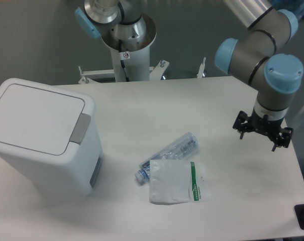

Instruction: Open the trash can

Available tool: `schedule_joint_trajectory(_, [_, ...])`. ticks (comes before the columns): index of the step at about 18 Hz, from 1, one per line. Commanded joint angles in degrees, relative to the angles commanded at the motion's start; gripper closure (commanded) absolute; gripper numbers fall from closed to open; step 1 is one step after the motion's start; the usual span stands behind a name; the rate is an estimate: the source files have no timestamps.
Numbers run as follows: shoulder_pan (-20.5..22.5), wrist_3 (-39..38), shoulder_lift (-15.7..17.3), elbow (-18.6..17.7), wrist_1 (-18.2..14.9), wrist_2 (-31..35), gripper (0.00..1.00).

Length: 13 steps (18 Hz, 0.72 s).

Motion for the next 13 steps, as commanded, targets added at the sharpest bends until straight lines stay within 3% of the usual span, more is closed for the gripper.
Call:
schedule_joint_trajectory(3, [-3.5, -9.1, -0.7, 2.3, 0.7, -0.5, 0.0])
schedule_joint_trajectory(5, [-4.7, -12.7, -0.1, 2.1, 0.6, -4.4, 0.0])
schedule_joint_trajectory(9, [-8.0, -21.4, 1.0, 3.9, 0.0, -6.1, 0.0])
schedule_joint_trajectory(13, [-10.5, -28.9, 3.3, 5.4, -3.8, -13.3, 0.0])
